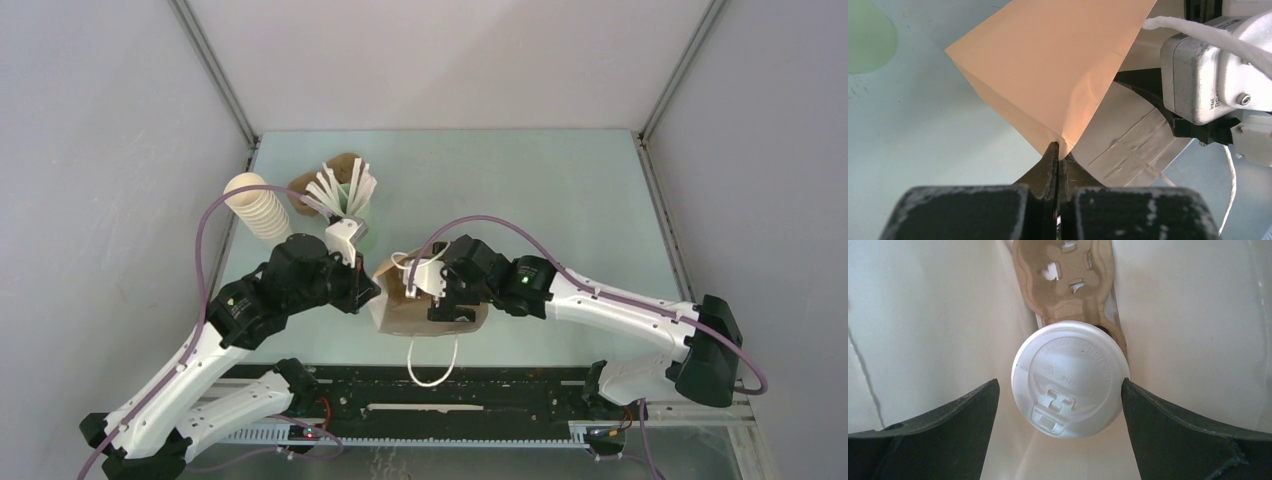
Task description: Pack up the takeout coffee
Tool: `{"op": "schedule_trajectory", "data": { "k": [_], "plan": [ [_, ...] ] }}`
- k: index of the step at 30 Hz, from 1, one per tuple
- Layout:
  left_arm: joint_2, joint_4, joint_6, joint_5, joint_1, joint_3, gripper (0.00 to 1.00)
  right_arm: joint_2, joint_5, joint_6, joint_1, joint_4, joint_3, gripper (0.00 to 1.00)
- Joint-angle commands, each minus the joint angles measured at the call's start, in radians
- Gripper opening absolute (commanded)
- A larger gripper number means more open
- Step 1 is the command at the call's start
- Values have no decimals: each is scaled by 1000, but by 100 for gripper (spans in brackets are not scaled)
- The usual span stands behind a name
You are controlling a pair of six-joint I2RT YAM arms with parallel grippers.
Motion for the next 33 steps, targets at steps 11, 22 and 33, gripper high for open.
{"op": "schedule_trajectory", "data": {
  "k": [11, 22, 33],
  "plan": [
    [5, -88, 21, -5, 7, 5, 0, 102, 42, 71, 37, 30, 94, 99],
    [-4, -91, 13, -18, 10, 4, 0, 57, 56, 86, 0, 44, 38, 84],
    [-12, -98, 3, -23, 18, 0, 0, -33, 7, 28, -70, 40, -109, 57]
  ]
}}
